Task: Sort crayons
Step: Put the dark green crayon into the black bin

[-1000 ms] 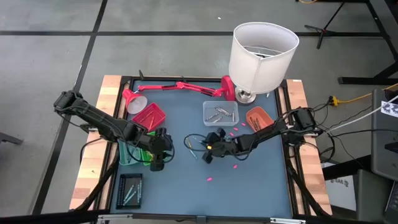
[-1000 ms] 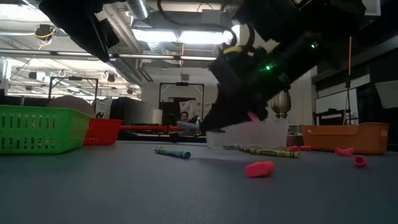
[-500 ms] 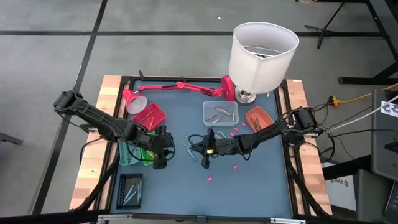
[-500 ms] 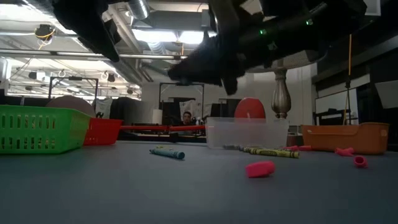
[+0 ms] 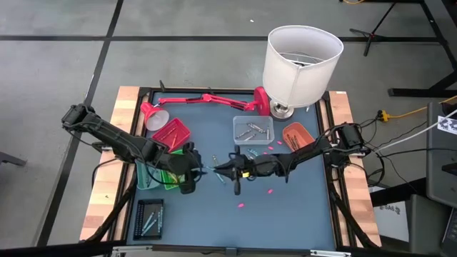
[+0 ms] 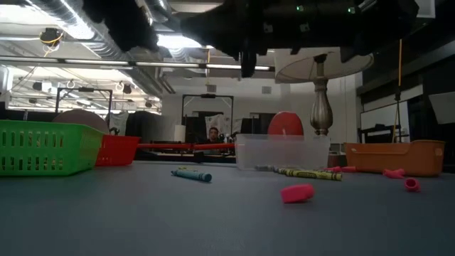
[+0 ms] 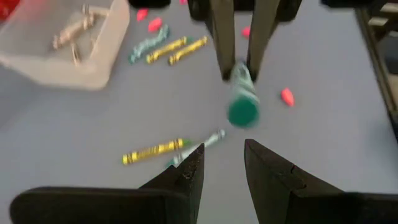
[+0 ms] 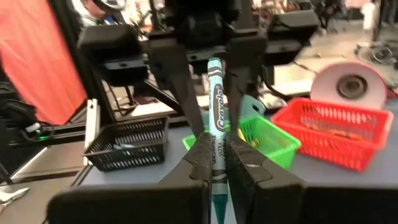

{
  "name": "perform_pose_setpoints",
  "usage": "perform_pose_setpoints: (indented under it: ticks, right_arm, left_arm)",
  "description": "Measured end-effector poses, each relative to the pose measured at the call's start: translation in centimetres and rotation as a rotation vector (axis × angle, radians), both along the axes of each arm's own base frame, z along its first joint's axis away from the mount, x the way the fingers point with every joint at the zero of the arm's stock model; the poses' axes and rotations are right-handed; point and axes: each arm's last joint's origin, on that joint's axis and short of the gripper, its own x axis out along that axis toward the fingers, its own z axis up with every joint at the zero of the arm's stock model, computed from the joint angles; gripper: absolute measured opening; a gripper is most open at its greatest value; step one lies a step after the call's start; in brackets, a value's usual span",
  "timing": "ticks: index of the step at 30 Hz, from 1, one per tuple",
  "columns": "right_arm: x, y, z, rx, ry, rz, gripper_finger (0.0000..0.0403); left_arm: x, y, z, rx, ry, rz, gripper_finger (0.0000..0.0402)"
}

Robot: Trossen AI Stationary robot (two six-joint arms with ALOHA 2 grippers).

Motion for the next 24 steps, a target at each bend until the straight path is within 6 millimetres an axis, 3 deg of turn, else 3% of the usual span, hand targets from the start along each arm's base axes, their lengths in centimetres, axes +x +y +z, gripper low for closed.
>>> perform_pose_setpoints:
  ticks: [9,24]
  right_arm:
    - [-0.02,0.22,0.31,-0.104,-0.042,0.074,0.0025]
    - [-0.03,0.18,-0.39,-0.135,0.028,0.075,0.0025]
  left_arm:
    - [0.76,-0.3,0.97,0.024,-0.122,-0.059,0.0098]
    - [0.78,-0.44,1.01,0.024,-0.121,-0.114,0.0098]
